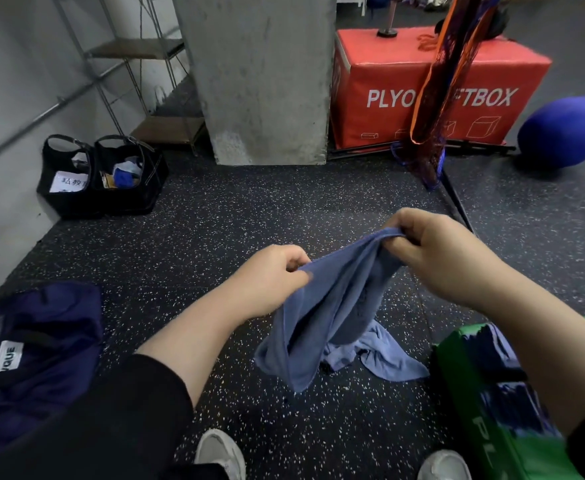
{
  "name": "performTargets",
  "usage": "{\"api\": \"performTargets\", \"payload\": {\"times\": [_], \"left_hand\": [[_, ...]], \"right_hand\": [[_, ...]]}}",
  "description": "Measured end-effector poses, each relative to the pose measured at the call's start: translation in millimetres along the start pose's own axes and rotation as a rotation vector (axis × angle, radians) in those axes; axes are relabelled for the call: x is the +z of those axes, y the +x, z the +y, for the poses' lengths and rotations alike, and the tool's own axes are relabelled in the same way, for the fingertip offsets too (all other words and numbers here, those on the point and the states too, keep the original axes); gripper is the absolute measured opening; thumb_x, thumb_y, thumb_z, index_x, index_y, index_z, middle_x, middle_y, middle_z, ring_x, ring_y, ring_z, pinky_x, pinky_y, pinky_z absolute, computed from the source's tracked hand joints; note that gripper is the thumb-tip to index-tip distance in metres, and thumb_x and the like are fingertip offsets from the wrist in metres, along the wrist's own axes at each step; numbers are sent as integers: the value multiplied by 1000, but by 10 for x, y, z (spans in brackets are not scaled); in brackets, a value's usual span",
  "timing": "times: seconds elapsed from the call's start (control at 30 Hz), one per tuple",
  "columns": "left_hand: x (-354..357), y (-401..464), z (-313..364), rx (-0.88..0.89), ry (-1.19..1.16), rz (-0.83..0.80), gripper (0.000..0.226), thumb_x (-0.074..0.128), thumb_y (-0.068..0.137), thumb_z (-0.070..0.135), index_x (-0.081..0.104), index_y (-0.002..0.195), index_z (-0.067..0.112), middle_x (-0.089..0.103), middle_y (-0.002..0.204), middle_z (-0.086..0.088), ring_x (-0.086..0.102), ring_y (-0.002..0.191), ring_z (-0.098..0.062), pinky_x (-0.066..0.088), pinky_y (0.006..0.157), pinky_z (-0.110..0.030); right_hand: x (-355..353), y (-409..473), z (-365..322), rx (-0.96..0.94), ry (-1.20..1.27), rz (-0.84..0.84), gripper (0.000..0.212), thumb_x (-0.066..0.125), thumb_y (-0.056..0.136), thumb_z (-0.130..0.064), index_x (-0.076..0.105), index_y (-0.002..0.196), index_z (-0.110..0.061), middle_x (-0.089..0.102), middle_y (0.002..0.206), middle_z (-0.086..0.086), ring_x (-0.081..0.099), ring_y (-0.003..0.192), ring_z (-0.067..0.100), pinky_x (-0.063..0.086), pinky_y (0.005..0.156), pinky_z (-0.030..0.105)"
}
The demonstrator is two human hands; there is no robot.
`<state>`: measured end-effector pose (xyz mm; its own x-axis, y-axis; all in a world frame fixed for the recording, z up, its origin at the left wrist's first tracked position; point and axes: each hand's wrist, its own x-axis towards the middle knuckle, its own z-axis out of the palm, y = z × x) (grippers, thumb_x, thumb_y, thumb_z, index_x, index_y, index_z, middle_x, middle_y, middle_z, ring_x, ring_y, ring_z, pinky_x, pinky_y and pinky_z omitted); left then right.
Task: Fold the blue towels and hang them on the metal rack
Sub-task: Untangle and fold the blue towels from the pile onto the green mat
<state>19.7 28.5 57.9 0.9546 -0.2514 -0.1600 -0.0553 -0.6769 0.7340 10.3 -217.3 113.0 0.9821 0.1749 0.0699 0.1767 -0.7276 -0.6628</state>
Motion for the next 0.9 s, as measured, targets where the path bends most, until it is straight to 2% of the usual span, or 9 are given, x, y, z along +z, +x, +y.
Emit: {"api": "performTargets", "payload": {"times": [0.13, 0.27, 0.37, 0.43, 0.5, 0.57, 0.67, 0.8, 0.9], "left_hand": [[-30, -75, -66, -107, 225, 133, 18, 55, 89, 10, 62, 87, 26, 65, 75, 3, 55, 64, -16, 37, 54, -29], [-168, -147, -215, -245, 370, 284, 26, 48, 87, 2, 62, 87, 24, 64, 81, 2, 55, 68, -15, 35, 53, -30], [-329, -193, -401, -355, 422, 254, 28, 49, 88, 3, 65, 89, 26, 64, 80, 1, 56, 68, -16, 36, 54, -29], [-428, -238, -524, -421, 406, 194, 23, 53, 90, 7, 67, 86, 24, 69, 77, -1, 61, 67, -19, 41, 56, -29], [-483, -304, -588, -468, 281, 148, 21, 53, 89, 7, 68, 85, 20, 70, 67, -2, 64, 57, -23, 44, 53, -26], [-513, -373, -582, -497, 63, 107, 24, 48, 92, 3, 69, 93, 14, 63, 54, -1, 54, 42, -19, 34, 43, -20], [-598, -483, -513, -511, -224, 72, 24, 47, 97, 2, 69, 101, 12, 60, 54, -3, 49, 40, -14, 33, 43, -19], [-658, -547, -478, -426, -521, 81, 24, 49, 98, 1, 69, 112, 2, 77, 93, -21, 72, 69, -24, 52, 65, -31], [-679, -567, -495, -309, -522, 89, 31, 55, 90, -5, 75, 109, 9, 76, 110, -17, 72, 98, -27, 53, 85, -37]], "right_hand": [[-50, -92, -90, -17, -15, 54, 16, 57, 97, -19, 59, 83, -25, 63, 63, -7, 45, 43, 3, 33, 41, 18], [-207, -142, -117, -22, -32, 213, 10, 58, 96, -18, 62, 89, -23, 63, 71, -7, 52, 54, 0, 38, 53, 26], [-301, -138, 91, 51, -65, 289, 7, 59, 96, -16, 63, 91, -20, 64, 76, -7, 59, 71, 20, 38, 62, 33], [-317, -139, 293, 135, -105, 263, 6, 61, 96, -16, 64, 90, -18, 64, 74, -2, 57, 70, 26, 37, 62, 34], [-282, -166, 447, 190, -135, 184, 6, 65, 95, -16, 67, 90, -14, 66, 71, 7, 52, 61, 24, 38, 57, 34], [-249, -206, 537, 219, -138, 140, 7, 68, 93, -13, 68, 88, -10, 67, 72, 12, 47, 56, 21, 38, 55, 31], [-258, -263, 617, 247, -107, 142, 13, 73, 90, -17, 68, 82, -8, 66, 70, 15, 46, 53, 22, 37, 53, 32], [-305, -333, 655, 268, -39, 143, 25, 80, 85, -22, 62, 77, -6, 56, 59, 6, 38, 46, 19, 30, 48, 27], [-342, -363, 690, 249, -17, 149, 27, 80, 85, -23, 60, 76, -8, 56, 58, 2, 36, 42, 11, 28, 48, 26]]}}
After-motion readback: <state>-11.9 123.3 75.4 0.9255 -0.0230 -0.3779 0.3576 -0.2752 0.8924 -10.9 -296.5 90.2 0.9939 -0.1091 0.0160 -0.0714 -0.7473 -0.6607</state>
